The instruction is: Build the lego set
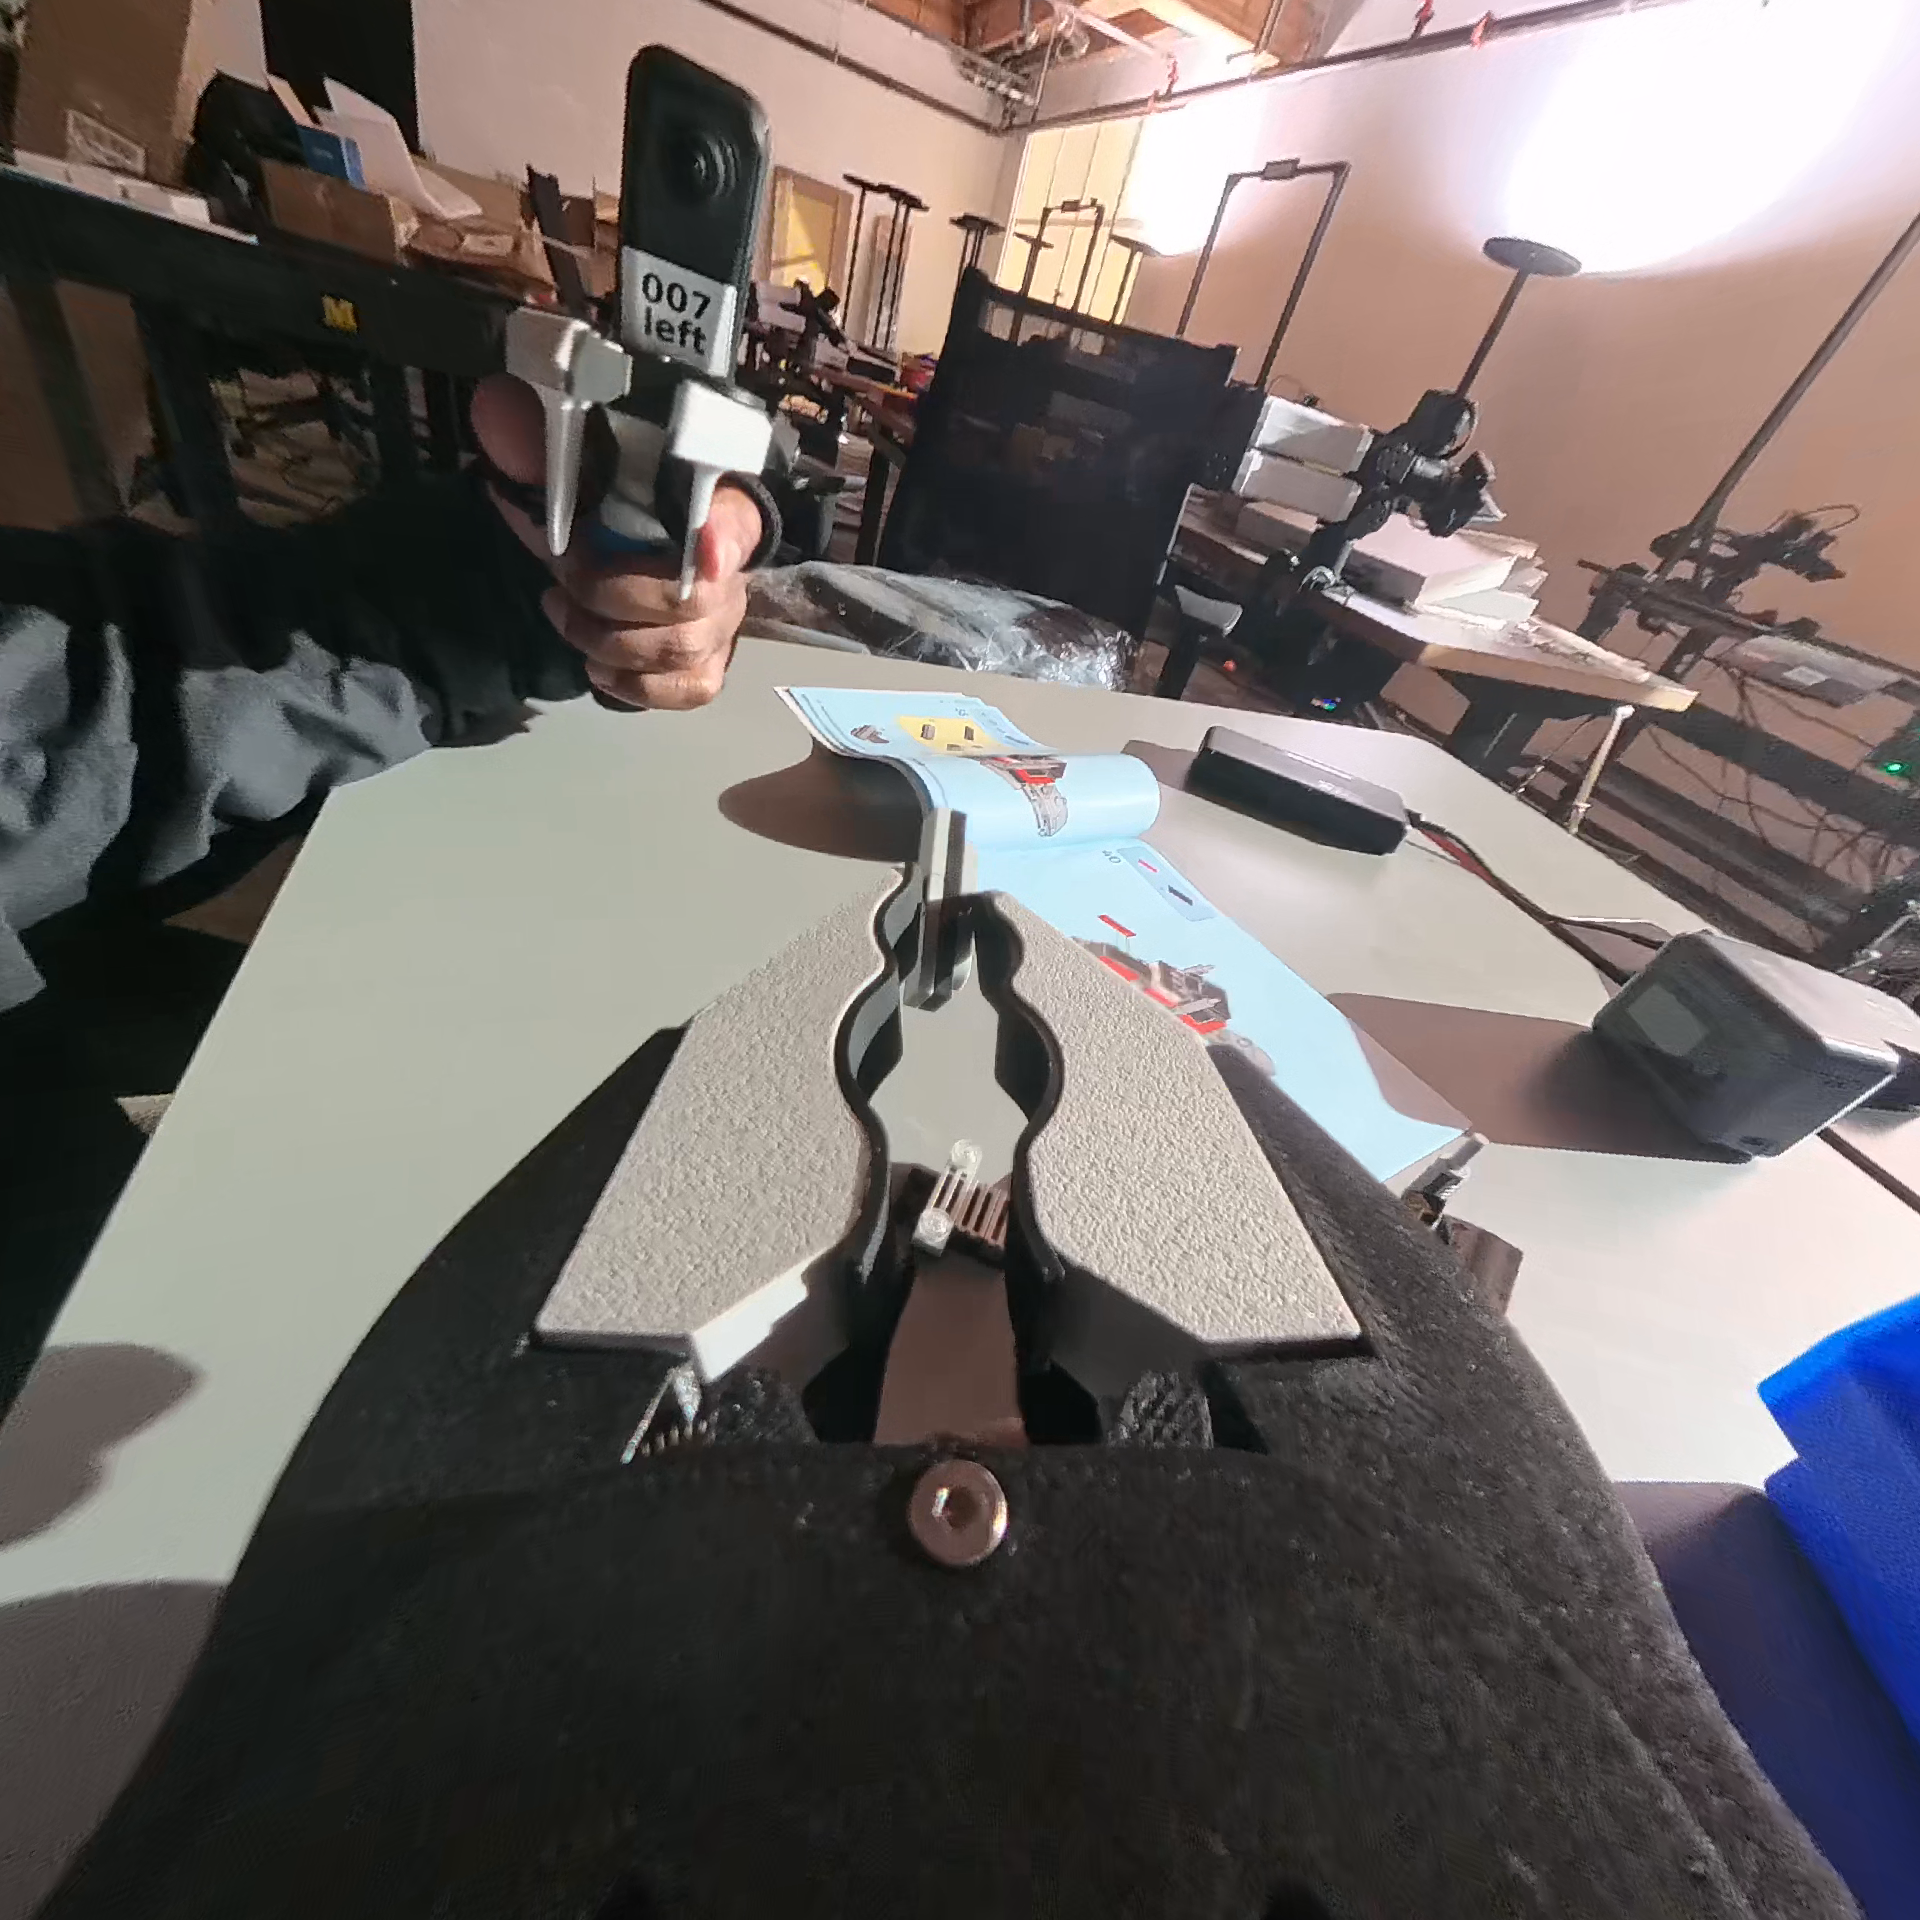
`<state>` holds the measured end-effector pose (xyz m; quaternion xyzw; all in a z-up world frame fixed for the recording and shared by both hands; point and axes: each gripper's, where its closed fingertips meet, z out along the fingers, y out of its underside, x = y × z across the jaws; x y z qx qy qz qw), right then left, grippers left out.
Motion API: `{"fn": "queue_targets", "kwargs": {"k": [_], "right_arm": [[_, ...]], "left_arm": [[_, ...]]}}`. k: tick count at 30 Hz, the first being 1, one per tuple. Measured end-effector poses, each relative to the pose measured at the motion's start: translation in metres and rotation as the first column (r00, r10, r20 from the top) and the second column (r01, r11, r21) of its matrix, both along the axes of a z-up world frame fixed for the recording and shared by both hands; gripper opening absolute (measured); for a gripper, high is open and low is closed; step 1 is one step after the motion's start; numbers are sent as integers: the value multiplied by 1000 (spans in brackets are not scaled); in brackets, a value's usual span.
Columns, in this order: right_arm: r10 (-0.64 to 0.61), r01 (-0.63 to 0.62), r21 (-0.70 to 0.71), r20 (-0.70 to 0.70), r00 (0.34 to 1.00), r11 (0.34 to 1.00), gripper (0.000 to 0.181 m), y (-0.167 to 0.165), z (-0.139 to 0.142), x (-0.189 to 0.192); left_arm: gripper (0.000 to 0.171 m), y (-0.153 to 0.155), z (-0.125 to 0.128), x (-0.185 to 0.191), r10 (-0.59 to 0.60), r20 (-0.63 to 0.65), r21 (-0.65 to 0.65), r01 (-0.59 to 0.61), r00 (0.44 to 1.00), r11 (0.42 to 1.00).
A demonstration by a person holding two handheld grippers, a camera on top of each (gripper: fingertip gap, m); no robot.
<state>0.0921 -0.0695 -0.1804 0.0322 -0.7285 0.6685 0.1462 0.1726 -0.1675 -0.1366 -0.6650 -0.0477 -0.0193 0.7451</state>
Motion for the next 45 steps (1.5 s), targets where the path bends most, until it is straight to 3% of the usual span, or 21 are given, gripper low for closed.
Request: {"fn": "queue_targets", "kwargs": {"k": [10, 27, 32, 40, 43, 45], "right_arm": [[-43, 41, -94, -16, 999, 995, 11, 9, 12, -4], [-41, 39, -96, -18, 999, 995, 11, -1, 12, -5], [45, -24, -153, 134, 990, 988, 12, -13, 20, -2], [168, -151, -84, 250, 953, 985, 12, -38, 27, -6], [188, -154, -121, 366, 911, 981, 11, -37, 25, -13], [212, -152, -163, 461, 862, 975, 11, -32, 23, -14]], "left_arm": [[24, -13, 43, -12, 46, -116, 193, -23, 992, 981], [18, -28, 31, -37, 183, -41, 123, -177, 982, 977], [16, -22, 24, -35, 166, -36, 78, -163, 985, 984], [16, 1, 26, -46, 163, 15, 77, -164, 986, 983], [16, 20, 28, -76, 252, 106, 119, -264, 962, 957], [16, 40, 15, -93, 300, 181, 110, -322, 937, 940]]}}
